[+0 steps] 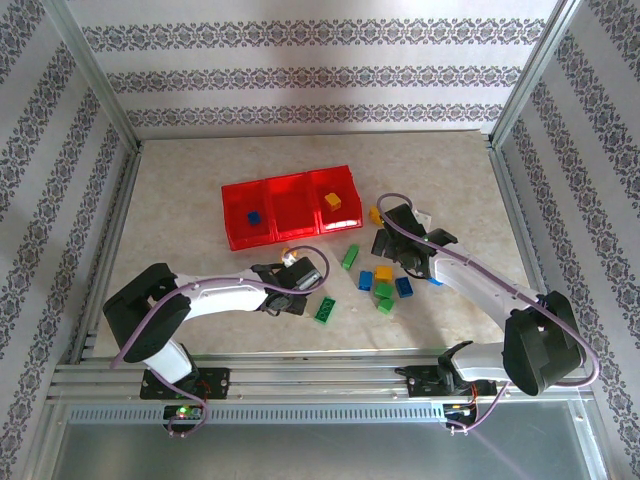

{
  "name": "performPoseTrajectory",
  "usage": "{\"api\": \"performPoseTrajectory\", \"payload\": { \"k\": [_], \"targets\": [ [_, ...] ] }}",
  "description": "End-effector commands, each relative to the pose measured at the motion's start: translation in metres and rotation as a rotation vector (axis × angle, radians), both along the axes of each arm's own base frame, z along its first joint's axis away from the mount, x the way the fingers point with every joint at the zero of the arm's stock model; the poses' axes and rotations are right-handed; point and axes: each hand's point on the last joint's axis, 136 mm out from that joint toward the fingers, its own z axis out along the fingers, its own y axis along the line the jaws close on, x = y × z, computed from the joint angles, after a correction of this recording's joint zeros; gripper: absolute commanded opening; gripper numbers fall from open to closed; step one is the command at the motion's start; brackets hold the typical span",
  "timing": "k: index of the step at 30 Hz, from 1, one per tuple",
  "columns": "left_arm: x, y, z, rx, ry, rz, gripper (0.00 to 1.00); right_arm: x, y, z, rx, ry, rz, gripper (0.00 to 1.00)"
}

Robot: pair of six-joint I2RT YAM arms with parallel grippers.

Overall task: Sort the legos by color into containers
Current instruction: Pick up the lego from the middle-left of the table, then place the lego in the container.

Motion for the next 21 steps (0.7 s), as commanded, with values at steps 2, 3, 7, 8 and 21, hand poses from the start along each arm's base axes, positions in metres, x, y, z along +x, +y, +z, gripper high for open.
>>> {"api": "performPoseTrajectory", "payload": {
  "k": [2,3,7,8,21],
  "targets": [
    [0.012,0.018,0.016,0.045,-0.061,0.044,0.25,0.001,-0.005,0.000,-0.004,0.005,-0.028,0.98],
    [0.015,0.020,0.021,0.044,-0.077,0.050,0.25,0.001,-0.005,0.000,-0.002,0.003,-0.029,0.98],
    [0.032,0.029,0.051,0.027,-0.162,0.082,0.25,0.001,-0.004,0.001,-0.001,0.002,-0.026,0.98],
    [0.035,0.033,0.057,0.024,-0.175,0.093,0.25,0.001,-0.004,0.001,0.000,0.002,-0.025,0.98],
    [0.100,0.094,0.110,-0.036,-0.337,0.323,0.25,0.002,-0.001,0.004,0.009,-0.001,-0.012,0.98]
  ]
}}
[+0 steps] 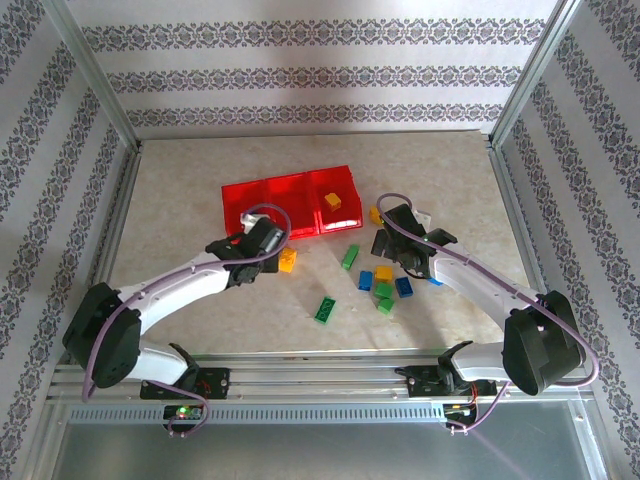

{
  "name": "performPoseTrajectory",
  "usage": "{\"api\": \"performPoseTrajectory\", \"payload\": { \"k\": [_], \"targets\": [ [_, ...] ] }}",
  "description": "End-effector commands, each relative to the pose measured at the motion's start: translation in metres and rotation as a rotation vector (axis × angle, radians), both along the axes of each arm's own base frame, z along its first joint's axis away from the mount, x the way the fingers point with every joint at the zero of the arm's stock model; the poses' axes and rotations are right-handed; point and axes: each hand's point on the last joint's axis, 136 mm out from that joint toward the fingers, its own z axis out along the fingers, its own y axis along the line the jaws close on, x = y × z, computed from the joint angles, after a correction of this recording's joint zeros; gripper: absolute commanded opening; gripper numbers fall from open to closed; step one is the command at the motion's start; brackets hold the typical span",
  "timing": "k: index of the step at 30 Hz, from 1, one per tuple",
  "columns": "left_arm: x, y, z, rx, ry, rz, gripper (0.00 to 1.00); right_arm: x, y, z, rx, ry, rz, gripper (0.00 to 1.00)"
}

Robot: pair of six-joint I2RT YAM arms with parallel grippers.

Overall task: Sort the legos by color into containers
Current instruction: Place the lego in the container.

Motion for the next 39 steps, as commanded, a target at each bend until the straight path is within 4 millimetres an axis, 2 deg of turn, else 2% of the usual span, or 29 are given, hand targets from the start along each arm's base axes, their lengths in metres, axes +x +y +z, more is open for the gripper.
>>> {"api": "performPoseTrajectory", "payload": {
  "k": [1,8,14,19,26,34,39],
  "targets": [
    [0.027,0.013,0.025,-0.009,-0.091,0.037,0.25,0.003,0.000,0.005,0.009,-0.003,-0.008,0.98],
    [0.079,0.033,0.039,-0.009,-0.131,0.099,0.25,0.006,0.003,0.008,0.014,-0.007,0.014,0.98],
    [0.107,0.042,0.030,-0.039,-0.111,0.138,0.26,0.018,0.004,0.008,0.011,0.010,0.041,0.96],
    [0.123,0.044,0.019,-0.040,-0.075,0.149,0.26,0.035,0.002,0.012,0.007,0.011,0.084,0.94],
    [0.139,0.056,0.009,-0.004,-0.046,0.182,0.31,0.065,-0.001,0.010,0.038,0.033,0.155,0.85],
    [0.154,0.064,-0.011,0.009,-0.007,0.208,0.31,0.098,0.004,-0.008,0.072,0.077,0.239,0.70],
    [0.162,0.068,-0.019,0.005,0.002,0.225,0.33,0.116,0.012,-0.018,0.098,0.102,0.282,0.69]
  ]
}}
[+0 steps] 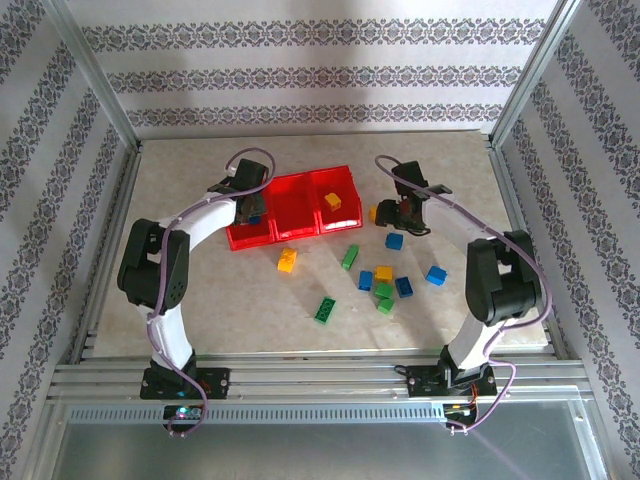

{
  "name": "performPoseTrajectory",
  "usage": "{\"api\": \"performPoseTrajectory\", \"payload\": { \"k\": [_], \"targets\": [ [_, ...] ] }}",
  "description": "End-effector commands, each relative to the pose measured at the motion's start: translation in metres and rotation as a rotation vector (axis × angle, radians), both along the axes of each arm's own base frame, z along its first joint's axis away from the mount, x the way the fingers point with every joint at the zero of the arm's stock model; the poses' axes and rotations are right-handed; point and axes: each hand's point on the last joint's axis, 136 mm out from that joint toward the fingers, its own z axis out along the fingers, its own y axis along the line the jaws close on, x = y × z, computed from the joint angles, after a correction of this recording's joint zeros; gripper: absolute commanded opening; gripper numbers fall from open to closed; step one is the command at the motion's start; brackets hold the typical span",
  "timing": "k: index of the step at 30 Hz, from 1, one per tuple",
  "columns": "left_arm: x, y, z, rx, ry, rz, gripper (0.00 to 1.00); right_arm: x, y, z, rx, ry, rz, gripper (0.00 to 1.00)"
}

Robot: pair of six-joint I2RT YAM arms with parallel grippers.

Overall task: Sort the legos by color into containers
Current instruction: Place the lego in the container, then pick up the lego from the center of the table.

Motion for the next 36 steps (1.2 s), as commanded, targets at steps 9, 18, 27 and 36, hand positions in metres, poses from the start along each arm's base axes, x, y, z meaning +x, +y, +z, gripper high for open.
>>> {"api": "performPoseTrajectory", "payload": {
  "k": [9,18,27,36],
  "targets": [
    [0.013,0.008,0.004,-0.017,-0.001,0.017,0.45,0.026,0.015,-0.015,0.029,0.028,0.084,0.70],
    [0.010,0.007,0.016,-0.046,-0.029,0.030,0.51,0.027,0.015,-0.023,0.025,0.045,0.089,0.71],
    [-0.001,0.002,0.038,-0.112,-0.078,0.015,0.52,0.033,0.012,-0.031,0.019,0.062,0.080,0.68],
    [-0.017,-0.008,0.071,-0.211,-0.158,-0.023,0.59,0.044,0.007,-0.041,0.013,0.077,0.061,0.61]
  ]
}}
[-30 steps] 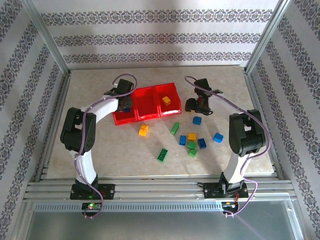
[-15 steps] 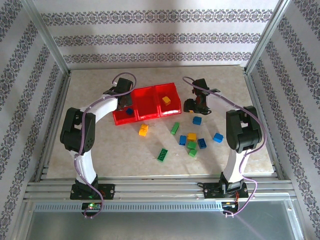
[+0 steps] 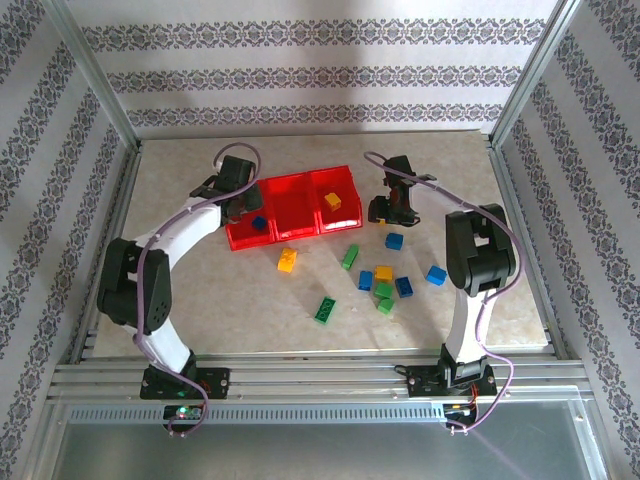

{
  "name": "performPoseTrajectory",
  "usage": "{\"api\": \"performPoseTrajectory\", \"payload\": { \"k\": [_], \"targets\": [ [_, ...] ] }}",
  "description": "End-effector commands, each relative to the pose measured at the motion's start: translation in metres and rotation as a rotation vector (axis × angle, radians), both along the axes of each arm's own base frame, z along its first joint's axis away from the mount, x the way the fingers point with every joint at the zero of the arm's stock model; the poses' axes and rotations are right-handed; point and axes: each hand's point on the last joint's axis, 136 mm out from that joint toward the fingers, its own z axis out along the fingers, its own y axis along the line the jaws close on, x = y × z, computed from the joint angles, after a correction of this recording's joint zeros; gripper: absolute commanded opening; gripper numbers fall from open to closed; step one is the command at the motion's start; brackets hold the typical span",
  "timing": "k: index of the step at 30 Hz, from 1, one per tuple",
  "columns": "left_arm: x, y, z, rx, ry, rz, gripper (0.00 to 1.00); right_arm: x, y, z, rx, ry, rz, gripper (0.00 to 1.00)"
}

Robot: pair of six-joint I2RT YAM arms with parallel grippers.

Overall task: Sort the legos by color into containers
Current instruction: Pick up the lego from the center of the table.

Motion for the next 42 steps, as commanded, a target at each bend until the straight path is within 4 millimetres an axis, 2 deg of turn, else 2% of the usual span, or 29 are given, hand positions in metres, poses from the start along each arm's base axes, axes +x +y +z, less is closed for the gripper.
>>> {"api": "performPoseTrajectory", "payload": {
  "k": [1,5,9,15,16,28,35,42],
  "targets": [
    [-0.001,-0.003,0.023,-0.072,-0.071,-0.005,0.60,0.009,-0.004,0.000,0.001,0.000,-0.007,0.60],
    [-0.010,-0.005,0.034,-0.094,-0.093,-0.025,0.64,0.015,-0.006,-0.002,0.009,0.000,-0.017,0.57],
    [-0.020,-0.003,0.043,-0.098,-0.115,-0.031,0.73,0.023,-0.004,-0.004,0.017,-0.003,-0.012,0.53],
    [-0.035,0.005,0.051,-0.082,-0.139,-0.026,0.98,0.027,-0.003,-0.005,0.020,0.000,-0.011,0.44],
    [-0.037,0.007,0.052,-0.078,-0.143,-0.021,1.00,0.027,-0.003,-0.006,0.019,0.000,-0.010,0.43],
    [-0.054,0.015,0.054,-0.068,-0.173,-0.009,1.00,0.022,-0.003,-0.005,0.013,0.003,-0.003,0.20],
    [-0.059,0.015,0.066,-0.081,-0.236,-0.023,1.00,0.008,-0.004,0.022,-0.025,-0.050,-0.013,0.15],
    [-0.060,0.009,0.065,-0.111,-0.248,-0.050,1.00,-0.011,0.011,0.072,-0.024,-0.164,-0.031,0.13]
  ]
}}
